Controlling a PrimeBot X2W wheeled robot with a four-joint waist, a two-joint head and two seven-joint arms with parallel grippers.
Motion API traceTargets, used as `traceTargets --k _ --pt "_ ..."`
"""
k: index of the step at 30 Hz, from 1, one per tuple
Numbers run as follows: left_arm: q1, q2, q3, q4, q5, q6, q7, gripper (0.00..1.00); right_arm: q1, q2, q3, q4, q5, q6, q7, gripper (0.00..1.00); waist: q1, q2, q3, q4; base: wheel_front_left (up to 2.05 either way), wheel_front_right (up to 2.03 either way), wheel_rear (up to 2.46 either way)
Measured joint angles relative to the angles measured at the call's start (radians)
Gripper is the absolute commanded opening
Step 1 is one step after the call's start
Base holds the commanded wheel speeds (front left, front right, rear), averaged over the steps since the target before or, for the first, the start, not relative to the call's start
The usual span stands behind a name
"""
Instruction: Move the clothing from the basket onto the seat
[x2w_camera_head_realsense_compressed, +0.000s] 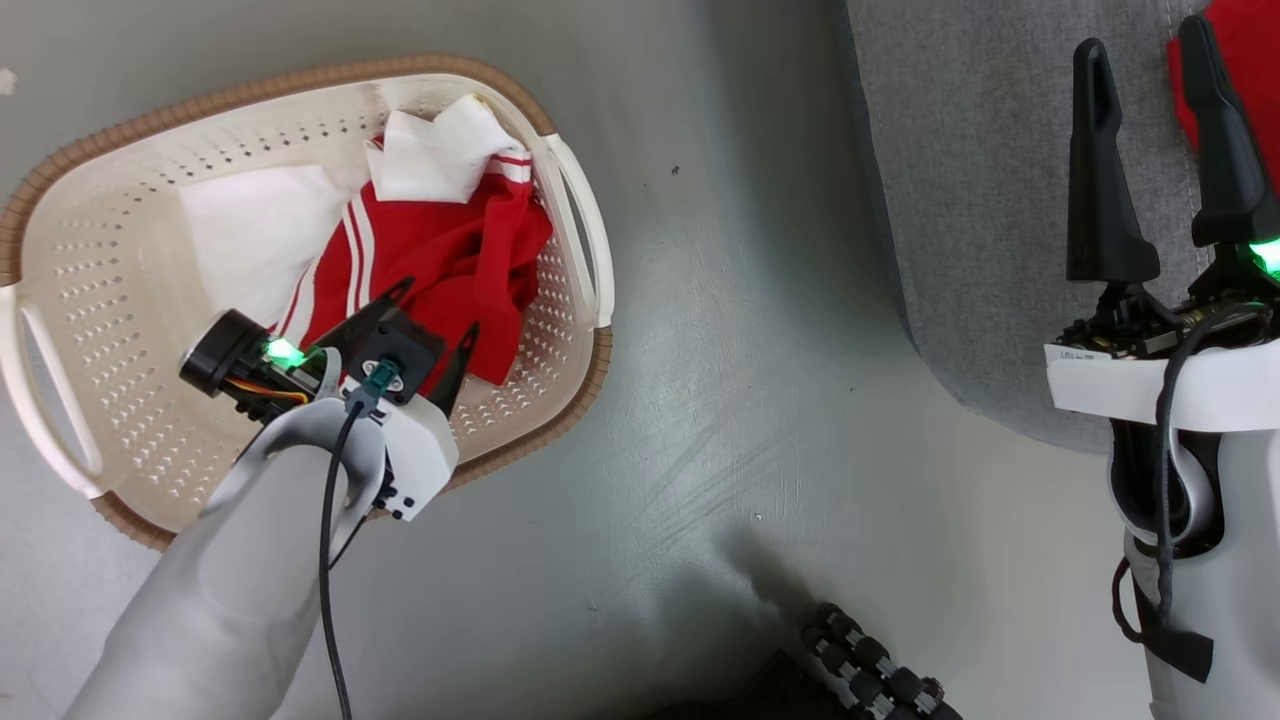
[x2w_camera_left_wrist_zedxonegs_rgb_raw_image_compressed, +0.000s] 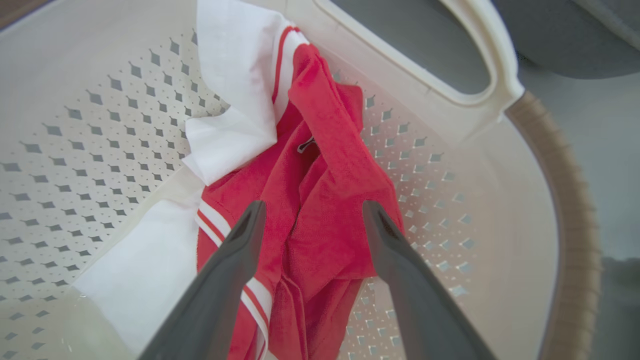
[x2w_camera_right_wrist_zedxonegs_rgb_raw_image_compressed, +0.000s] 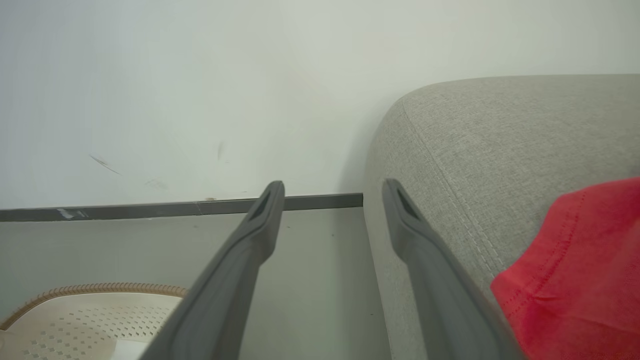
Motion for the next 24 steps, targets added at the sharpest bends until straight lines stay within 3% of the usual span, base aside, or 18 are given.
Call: traceTargets --k 24 --pt "-0.101 0.008 0.003 0.097 0.035 0.006 -0.024 1.0 -0.042 0.0 0.015 -0.007 0.039 0.0 -0.001 1.0 -0.0001 0.0 0.082 -0.056 0.0 0.0 0.0"
